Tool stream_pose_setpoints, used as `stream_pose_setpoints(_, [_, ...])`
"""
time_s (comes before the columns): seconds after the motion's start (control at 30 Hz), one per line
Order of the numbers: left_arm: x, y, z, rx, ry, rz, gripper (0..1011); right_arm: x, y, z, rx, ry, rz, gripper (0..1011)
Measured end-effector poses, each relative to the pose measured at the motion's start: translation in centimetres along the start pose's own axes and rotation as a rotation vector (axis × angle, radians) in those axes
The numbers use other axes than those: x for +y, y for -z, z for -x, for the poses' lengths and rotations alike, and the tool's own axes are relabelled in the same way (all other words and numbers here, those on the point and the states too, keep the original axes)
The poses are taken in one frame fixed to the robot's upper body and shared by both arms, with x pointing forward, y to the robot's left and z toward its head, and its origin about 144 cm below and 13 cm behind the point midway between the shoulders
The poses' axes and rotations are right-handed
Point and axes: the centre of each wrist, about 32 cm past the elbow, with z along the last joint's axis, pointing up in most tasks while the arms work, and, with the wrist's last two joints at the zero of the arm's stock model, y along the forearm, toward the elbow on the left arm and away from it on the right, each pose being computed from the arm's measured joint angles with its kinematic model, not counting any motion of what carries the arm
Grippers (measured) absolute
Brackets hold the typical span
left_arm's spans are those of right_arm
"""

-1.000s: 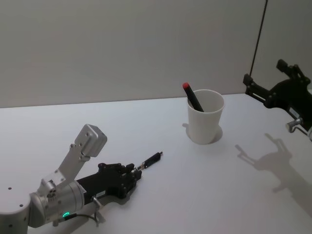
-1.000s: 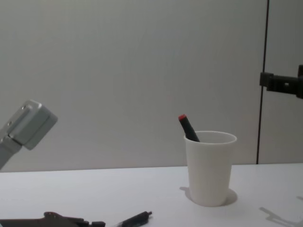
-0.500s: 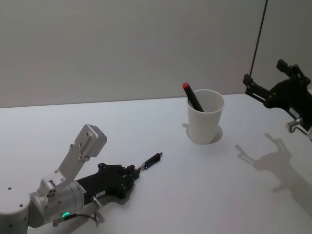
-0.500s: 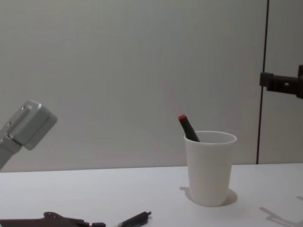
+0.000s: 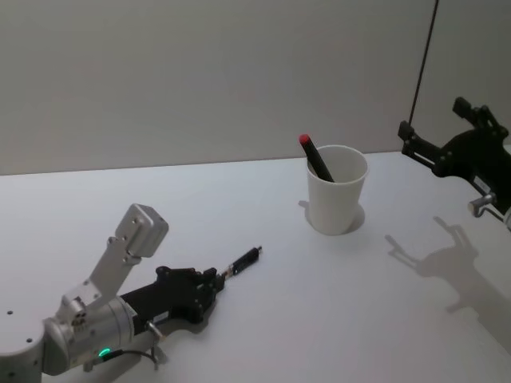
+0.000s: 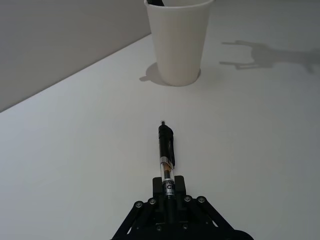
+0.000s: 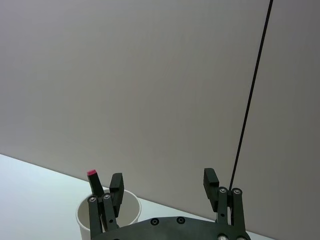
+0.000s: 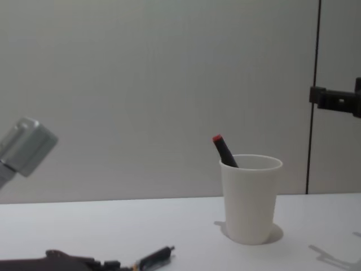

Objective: Place the pen into the pen holder.

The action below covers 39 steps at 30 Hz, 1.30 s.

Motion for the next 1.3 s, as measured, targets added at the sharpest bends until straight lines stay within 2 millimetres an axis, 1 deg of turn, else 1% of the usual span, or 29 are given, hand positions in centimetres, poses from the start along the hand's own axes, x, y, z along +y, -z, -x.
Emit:
stream_pose_setpoints(0.23, [0.7, 0.0, 0.0, 0.002, -0.027, 0.077, 129, 0.0, 0.0, 0.0, 0.000, 0.000, 0.000, 1002])
stream_pose_setpoints(0.6, [1.7, -0.7, 0.1, -0.008, -0.075, 0.248, 129, 0.0, 0.0, 0.0, 0.000, 0.000, 0.000, 1002])
stream_pose_setpoints(0.93, [2.0, -2.4, 0.2, -0.041, -0.107, 0.411, 129, 0.0, 0.0, 0.0, 0.000, 0.000, 0.000, 1002])
stream_pose_setpoints(1.1, [1.6, -3.8, 0.3, -0.069, -0.115, 0.515, 129, 0.0, 0.0, 0.0, 0.000, 0.000, 0.000, 1002])
stream_pose_setpoints(1.13, [1.6, -3.8, 0.3, -0.069, -0.115, 0.515, 129, 0.0, 0.0, 0.0, 0.000, 0.000, 0.000, 1002])
stream_pose_setpoints(1.3, [1.1, -5.1, 0.4, -0.091, -0.117, 0.592, 129, 0.0, 0.0, 0.0, 0.001, 0.000, -0.001, 1002])
